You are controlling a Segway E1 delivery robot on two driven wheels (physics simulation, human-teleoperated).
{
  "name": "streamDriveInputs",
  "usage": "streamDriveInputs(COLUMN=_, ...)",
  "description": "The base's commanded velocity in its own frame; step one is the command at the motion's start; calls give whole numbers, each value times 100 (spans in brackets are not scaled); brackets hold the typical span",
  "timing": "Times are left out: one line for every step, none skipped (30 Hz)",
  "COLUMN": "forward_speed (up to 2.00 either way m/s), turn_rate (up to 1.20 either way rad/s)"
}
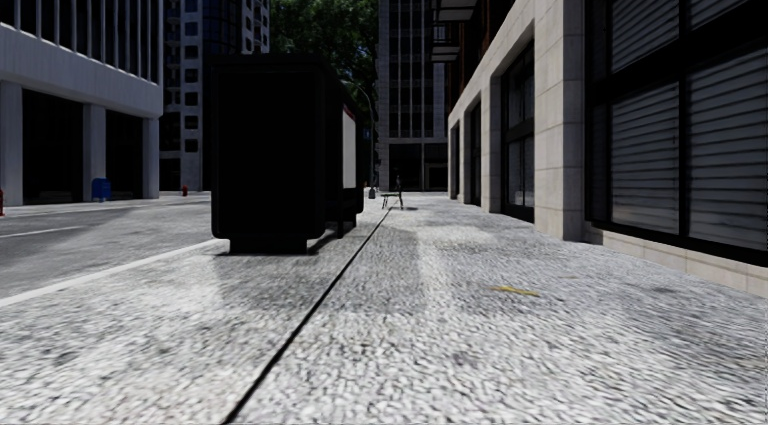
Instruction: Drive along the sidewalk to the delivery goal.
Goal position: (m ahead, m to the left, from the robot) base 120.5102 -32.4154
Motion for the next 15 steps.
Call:
streamDriveInputs(forward_speed=200, turn_rate=-64)
streamDriveInputs(forward_speed=200, turn_rate=-59)
streamDriveInputs(forward_speed=200, turn_rate=-52)
streamDriveInputs(forward_speed=200, turn_rate=-50)
streamDriveInputs(forward_speed=200, turn_rate=-50)
streamDriveInputs(forward_speed=200, turn_rate=-37)
streamDriveInputs(forward_speed=200, turn_rate=-23)
streamDriveInputs(forward_speed=200, turn_rate=-5)
streamDriveInputs(forward_speed=200, turn_rate=-5)
streamDriveInputs(forward_speed=200, turn_rate=0)
streamDriveInputs(forward_speed=200, turn_rate=0)
streamDriveInputs(forward_speed=200, turn_rate=0)
streamDriveInputs(forward_speed=200, turn_rate=0)
streamDriveInputs(forward_speed=200, turn_rate=0)
streamDriveInputs(forward_speed=200, turn_rate=0)
